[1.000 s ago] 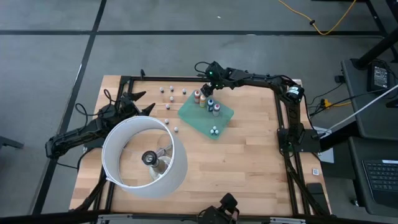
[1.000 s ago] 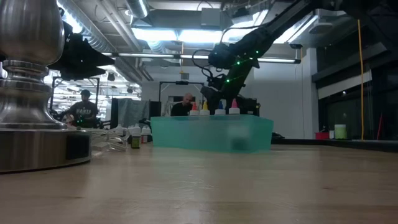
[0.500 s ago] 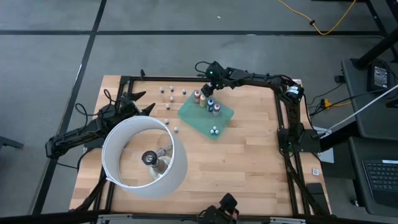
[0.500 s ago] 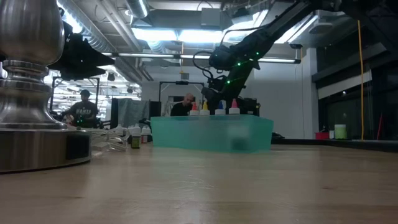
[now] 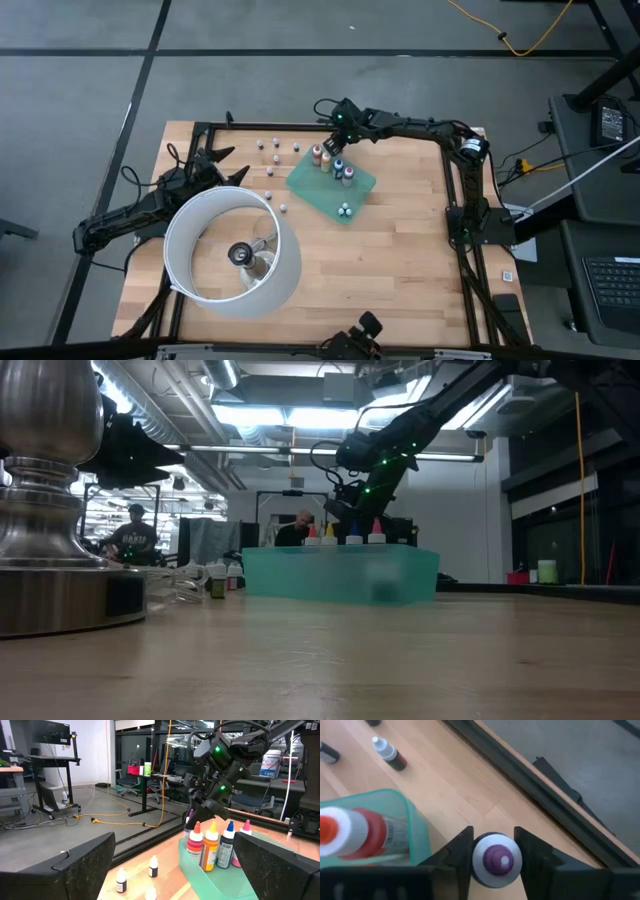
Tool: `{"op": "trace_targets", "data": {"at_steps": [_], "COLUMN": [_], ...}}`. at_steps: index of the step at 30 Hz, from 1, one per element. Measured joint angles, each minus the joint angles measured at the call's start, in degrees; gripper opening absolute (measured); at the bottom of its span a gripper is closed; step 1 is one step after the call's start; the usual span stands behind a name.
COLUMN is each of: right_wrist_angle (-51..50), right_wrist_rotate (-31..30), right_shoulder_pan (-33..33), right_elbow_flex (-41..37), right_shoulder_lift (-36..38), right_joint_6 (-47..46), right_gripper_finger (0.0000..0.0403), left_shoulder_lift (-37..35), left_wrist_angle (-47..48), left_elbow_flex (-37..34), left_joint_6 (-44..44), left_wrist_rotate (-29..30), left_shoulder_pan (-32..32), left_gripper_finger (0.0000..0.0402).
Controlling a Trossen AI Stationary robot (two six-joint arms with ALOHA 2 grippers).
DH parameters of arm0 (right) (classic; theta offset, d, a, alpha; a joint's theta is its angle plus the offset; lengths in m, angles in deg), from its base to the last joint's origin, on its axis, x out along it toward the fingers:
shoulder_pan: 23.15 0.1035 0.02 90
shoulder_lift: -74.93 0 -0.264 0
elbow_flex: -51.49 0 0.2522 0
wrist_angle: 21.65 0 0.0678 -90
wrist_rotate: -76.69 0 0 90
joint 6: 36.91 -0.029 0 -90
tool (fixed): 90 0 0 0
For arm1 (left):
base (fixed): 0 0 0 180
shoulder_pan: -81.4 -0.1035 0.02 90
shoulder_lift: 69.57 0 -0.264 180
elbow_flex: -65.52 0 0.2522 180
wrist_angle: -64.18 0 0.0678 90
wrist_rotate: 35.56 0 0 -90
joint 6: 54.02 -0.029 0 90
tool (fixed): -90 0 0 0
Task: Pick & Place food coloring
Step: Put the large purple food coloring bottle into the green bin
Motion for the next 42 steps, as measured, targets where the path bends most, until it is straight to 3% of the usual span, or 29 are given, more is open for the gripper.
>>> {"op": "trace_targets", "data": {"at_steps": [18, 28, 36, 42], "right_wrist_angle": [-11.86, -22.33, -19.17, -14.47], "right_wrist_rotate": [-2.12, -4.87, -8.13, -9.15], "right_shoulder_pan": [0.52, 5.28, 12.98, 19.46], "right_elbow_flex": [-0.10, -0.34, -10.39, -18.65], "right_shoulder_lift": [9.66, 19.15, 30.13, 34.20], "right_joint_6": [2.28, 2.50, -2.99, -6.17], "right_gripper_finger": [0.0123, 0.0122, 0.0122, 0.0122], "left_shoulder_lift": [0.00, -0.01, 0.00, -0.02], "left_wrist_angle": [-0.01, 0.00, -0.01, -0.01], "left_elbow_flex": [0.00, 0.00, 0.00, 0.00], "left_joint_6": [0.00, 0.00, 0.00, 0.00], "left_wrist_rotate": [0.02, 0.02, 0.00, 0.02], "left_shoulder_pan": [0.00, 0.00, 0.00, 0.00], "left_gripper_finger": [0.0400, 0.0400, 0.0400, 0.0400]}}
